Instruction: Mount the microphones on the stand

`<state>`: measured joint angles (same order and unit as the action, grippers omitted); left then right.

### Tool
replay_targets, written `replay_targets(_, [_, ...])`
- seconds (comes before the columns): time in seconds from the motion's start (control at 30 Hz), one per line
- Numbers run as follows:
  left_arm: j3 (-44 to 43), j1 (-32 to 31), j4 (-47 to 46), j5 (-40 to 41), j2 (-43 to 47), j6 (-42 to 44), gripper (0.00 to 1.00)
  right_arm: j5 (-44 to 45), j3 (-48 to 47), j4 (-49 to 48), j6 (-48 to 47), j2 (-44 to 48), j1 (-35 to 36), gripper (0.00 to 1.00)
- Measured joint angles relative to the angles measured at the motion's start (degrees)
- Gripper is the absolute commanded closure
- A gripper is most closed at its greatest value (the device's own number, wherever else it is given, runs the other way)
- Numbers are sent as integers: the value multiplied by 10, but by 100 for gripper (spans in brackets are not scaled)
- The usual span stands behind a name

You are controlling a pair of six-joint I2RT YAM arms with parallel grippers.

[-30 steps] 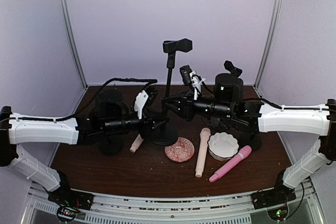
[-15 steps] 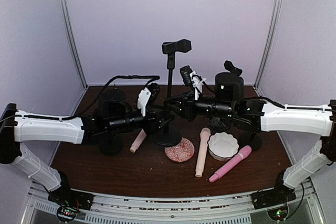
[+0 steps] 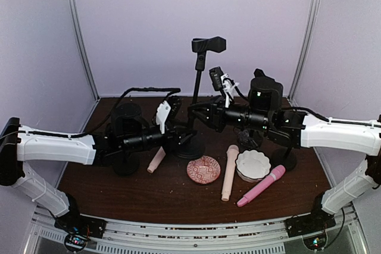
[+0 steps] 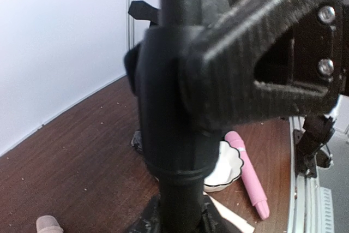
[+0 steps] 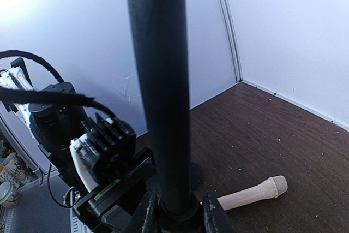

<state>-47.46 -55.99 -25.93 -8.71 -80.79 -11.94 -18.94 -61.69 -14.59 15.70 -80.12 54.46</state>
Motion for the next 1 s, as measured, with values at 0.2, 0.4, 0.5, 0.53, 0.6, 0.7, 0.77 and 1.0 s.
replay_targets(0.2, [0,-1,-15,-21,0,5,100,-24,-15,14,-13,-2,-10,100])
replay_targets(0.4, [0,11,-28,-74,0,-5,100,-191,-25,-4,5,-19,-75,94])
replay_targets(0.5, [1,22,-32,-102,0,-22,100,-282,-46,-5,24,-44,-110,68])
replay_targets(0.53, [1,24,-35,-107,0,-28,100,-299,-51,-5,26,-50,-117,59])
replay_targets(0.6, [2,24,-41,-120,0,-37,100,-321,-61,6,22,-54,-125,48])
replay_targets(0.7, [10,24,-43,-134,2,-43,100,-304,-66,43,5,-41,-134,37])
replay_targets(0.77, [19,24,-45,-132,2,-47,100,-271,-65,62,-2,-25,-138,34])
replay_targets(1.0, [31,24,-53,-72,7,-61,100,-132,-32,73,24,26,-103,26])
